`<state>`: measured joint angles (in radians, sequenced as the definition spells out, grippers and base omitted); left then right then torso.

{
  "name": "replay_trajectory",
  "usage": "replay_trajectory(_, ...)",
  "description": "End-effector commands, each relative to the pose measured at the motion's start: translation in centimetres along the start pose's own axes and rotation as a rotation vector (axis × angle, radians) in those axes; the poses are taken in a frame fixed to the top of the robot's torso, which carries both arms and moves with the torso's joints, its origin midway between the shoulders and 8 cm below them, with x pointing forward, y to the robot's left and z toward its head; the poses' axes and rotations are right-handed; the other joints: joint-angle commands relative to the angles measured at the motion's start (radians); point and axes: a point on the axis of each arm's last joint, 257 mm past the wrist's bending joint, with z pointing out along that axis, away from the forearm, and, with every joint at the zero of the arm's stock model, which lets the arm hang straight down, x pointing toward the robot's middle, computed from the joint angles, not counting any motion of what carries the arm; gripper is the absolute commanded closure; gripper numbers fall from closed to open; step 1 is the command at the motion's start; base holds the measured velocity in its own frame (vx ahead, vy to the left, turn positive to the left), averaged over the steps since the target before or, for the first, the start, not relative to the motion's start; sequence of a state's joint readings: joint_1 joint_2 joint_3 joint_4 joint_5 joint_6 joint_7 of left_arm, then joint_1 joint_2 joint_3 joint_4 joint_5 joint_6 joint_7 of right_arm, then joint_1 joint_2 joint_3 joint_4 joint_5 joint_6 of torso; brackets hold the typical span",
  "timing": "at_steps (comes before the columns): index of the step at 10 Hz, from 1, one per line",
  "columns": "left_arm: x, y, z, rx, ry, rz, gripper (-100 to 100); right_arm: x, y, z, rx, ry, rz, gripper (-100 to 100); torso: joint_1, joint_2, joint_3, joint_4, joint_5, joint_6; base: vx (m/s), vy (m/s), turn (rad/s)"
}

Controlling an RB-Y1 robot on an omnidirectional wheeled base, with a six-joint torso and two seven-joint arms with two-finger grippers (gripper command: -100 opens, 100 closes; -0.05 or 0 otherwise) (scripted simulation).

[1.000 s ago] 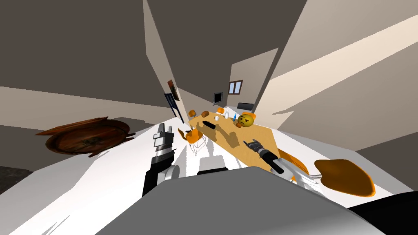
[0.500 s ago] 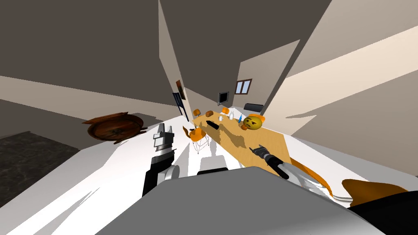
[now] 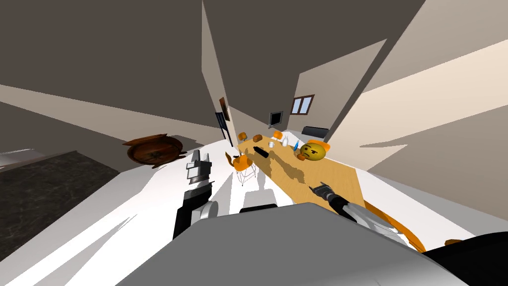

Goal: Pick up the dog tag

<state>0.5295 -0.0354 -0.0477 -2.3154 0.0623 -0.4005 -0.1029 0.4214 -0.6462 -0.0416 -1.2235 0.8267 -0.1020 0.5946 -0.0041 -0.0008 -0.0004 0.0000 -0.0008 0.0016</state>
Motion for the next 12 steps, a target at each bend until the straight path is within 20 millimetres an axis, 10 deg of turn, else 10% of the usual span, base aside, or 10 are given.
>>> replay_trajectory(1,0.0,0.0,0.0,0.0,0.0,0.0,0,1.2,-0.1,0.1,0.005,0.026,-0.018,-100,0.0,0.0,0.0,0.0,0.0,0.0,0.004,-0.033,0.047)
replay_trajectory(6,0.0,0.0,0.0,0.0,0.0,0.0,0,9.3,1.2,-1.9,-0.012,0.19,-0.108,-100,0.001,0.0,0.0,0.0,0.0,0.0,0.004,-0.022,0.11)
replay_trajectory(7,0.0,0.0,0.0,0.0,0.0,0.0,0,8.1,0.7,-1.3,-0.007,0.165,-0.101,-100,0.001,0.0,0.0,0.0,0.0,0.0,0.002,-0.009,0.016)
replay_trajectory(8,0.0,0.0,0.0,0.0,0.0,0.0,0,8.3,0.8,-1.4,-0.007,0.17,-0.102,0,0.002,0.0,0.0,0.0,0.0,0.0,0.0,0.0,0.0)
replay_trajectory(9,0.0,0.0,0.0,0.0,0.0,0.0,0,8.0,1.9,-0.8,-0.003,0.171,-0.099,-100,0.002,0.0,0.0,0.0,0.001,0.0,0.003,-0.048,0.03)
replay_trajectory(12,0.0,0.0,0.0,0.0,0.0,0.0,0,7.9,2.3,-0.5,0.0,0.172,-0.096,-100,-0.002,0.0,0.0,0.0,-0.001,0.0,0.005,-0.06,0.02)
